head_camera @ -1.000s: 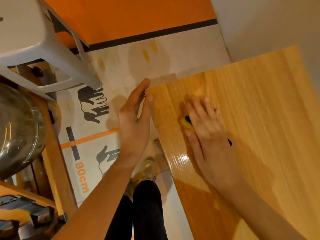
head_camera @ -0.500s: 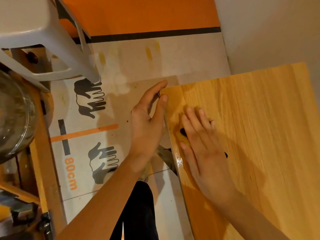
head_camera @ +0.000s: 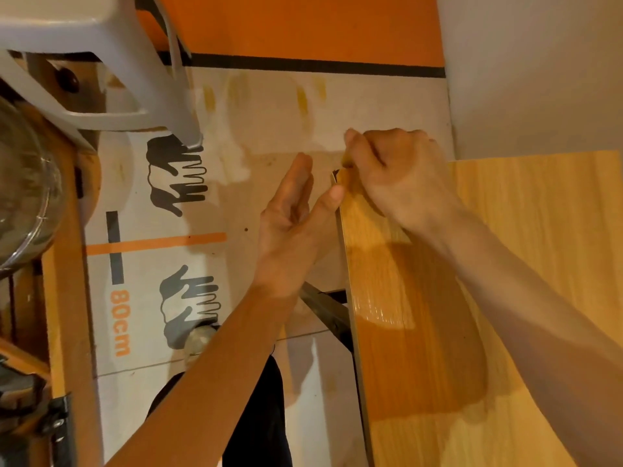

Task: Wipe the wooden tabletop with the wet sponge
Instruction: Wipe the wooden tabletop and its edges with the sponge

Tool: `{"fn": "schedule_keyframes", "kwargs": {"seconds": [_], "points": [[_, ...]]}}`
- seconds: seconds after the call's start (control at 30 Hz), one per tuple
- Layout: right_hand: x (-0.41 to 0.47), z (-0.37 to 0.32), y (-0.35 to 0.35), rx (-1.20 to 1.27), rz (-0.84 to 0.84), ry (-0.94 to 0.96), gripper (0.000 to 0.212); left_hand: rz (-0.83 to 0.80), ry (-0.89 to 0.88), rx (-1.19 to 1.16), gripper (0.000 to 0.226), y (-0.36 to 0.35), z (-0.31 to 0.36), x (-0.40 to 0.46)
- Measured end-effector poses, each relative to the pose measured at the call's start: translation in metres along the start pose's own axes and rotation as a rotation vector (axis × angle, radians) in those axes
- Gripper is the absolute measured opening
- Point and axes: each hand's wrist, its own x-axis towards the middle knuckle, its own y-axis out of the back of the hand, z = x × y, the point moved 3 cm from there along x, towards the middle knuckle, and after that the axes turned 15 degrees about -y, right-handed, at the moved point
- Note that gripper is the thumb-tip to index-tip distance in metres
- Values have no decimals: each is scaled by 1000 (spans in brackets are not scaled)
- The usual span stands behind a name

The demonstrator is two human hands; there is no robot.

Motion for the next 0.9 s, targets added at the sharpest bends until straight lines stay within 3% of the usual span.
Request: {"fn": "schedule_keyframes", "kwargs": {"seconds": [0.07,0.17,0.33,0.47,0.67,0.8,0.9], "points": [[2,-15,-4,47,-111,43,54,2,20,-30,82,-2,-1,2],[3,1,4,115,-208,72,48,-16,12,-13,73,-4,1,3],[-23,23,4,194,128,-37,33,-101,-98,34,47,-4,10,7],[-46,-4,-19,252,146,15,42,-166,-93,-125,38,-2,5,9],[-128,34,-32,227,117,-22,50,-356,-8,-186,51,3,4,20],[-102,2,-35,243,190,-56,48,-407,18,-161,56,10,5,24],[-80,-22,-42,66,226,37,46,-406,40,-143,61,17,5,26]]}}
